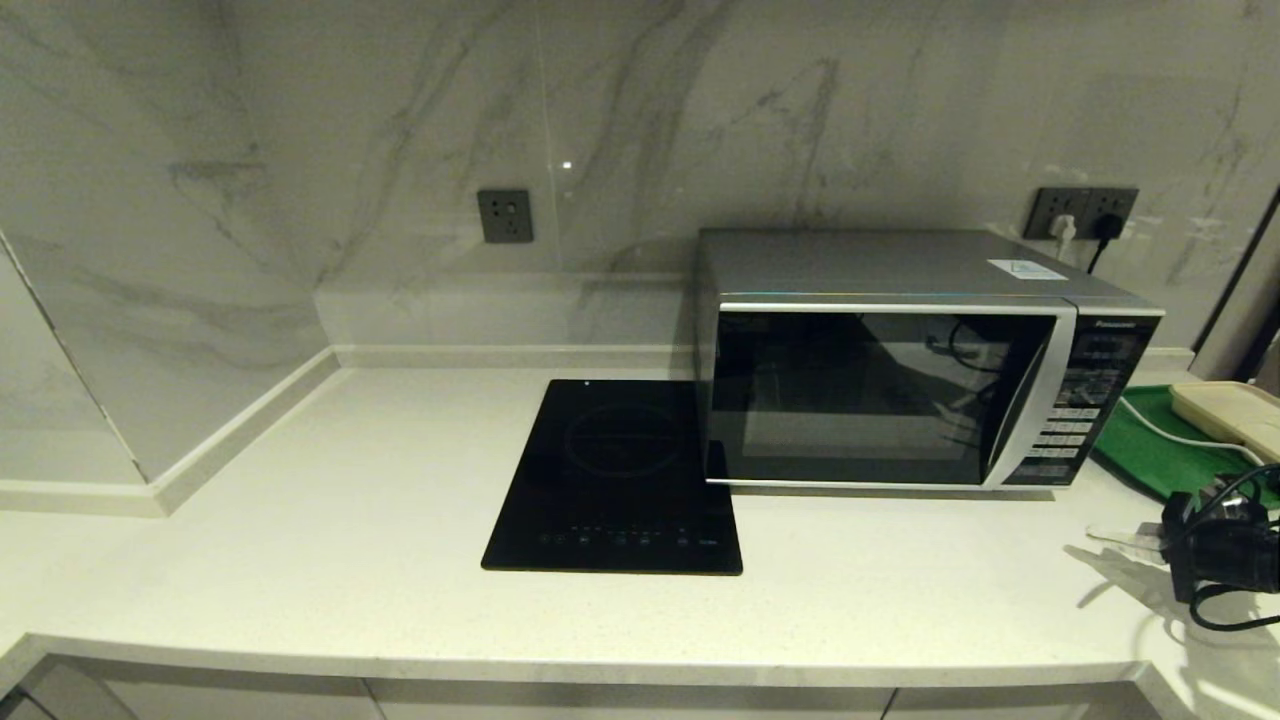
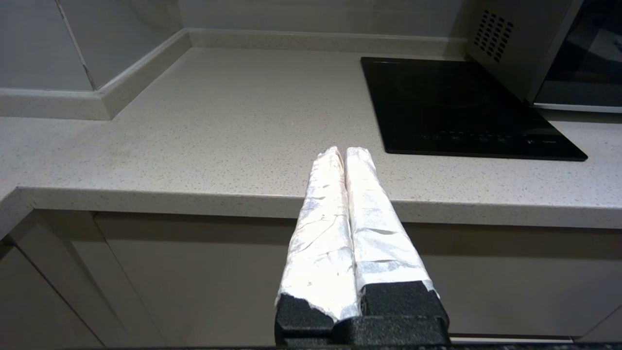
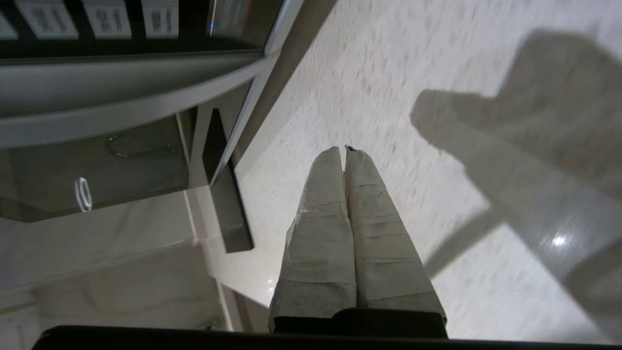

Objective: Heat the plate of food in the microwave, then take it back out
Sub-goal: Open the microwave oven

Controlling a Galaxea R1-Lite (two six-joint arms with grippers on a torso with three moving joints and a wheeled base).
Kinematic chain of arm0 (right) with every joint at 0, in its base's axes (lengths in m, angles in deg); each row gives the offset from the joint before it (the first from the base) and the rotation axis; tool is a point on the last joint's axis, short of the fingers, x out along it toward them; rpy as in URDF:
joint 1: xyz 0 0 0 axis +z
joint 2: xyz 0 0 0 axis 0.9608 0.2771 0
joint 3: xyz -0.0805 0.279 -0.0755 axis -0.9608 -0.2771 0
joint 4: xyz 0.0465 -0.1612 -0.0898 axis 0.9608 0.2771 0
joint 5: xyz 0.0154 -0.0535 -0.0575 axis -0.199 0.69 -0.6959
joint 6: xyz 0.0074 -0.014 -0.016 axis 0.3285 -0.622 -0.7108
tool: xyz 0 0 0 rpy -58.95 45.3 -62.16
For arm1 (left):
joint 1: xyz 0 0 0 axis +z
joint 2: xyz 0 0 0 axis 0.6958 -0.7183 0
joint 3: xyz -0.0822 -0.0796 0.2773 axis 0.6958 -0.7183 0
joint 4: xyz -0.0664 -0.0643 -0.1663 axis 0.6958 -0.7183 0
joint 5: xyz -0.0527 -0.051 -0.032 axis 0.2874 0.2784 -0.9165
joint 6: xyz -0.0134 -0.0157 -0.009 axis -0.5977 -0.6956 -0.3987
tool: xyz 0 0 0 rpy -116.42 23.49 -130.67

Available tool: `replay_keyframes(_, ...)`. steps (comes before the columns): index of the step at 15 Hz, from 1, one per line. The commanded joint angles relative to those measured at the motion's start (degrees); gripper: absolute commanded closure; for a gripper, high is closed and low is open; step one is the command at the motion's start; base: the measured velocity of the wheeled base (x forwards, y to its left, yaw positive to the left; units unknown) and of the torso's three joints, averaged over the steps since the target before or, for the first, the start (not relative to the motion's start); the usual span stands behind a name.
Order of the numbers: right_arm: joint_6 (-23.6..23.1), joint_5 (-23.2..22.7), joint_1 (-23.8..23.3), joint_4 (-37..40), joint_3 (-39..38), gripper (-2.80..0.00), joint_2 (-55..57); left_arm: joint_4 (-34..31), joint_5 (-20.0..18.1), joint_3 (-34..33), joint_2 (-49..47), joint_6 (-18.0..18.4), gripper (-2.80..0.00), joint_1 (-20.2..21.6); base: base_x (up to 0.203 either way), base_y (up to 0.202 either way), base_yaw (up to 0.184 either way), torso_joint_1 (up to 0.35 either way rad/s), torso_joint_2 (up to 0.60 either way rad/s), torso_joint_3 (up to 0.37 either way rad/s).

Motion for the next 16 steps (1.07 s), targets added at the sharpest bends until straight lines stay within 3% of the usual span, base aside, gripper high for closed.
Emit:
replay_keyframes(1,-2.14,-0.48,-0.73,-1.85,2.64,0.0,3.23,0.02,0.02,-0.01,0.06,-0.04,0.0,0.04,0.0,0.0,0.0,0.0,0.0,0.0)
replay_keyframes(11,-2.52,-3.95,-0.02,-2.66,19.71,0.0,10.49,0.02,0.02,-0.01,0.01,-0.04,0.0,0.02,0.0,0.0,0.0,0.0,0.0,0.0)
replay_keyframes(16,-3.86,-3.99,1.9,-2.86,23.57,0.0,14.49,0.02,0.02,-0.01,0.0,-0.04,0.0,0.04,0.0,0.0,0.0,0.0,0.0,0.0)
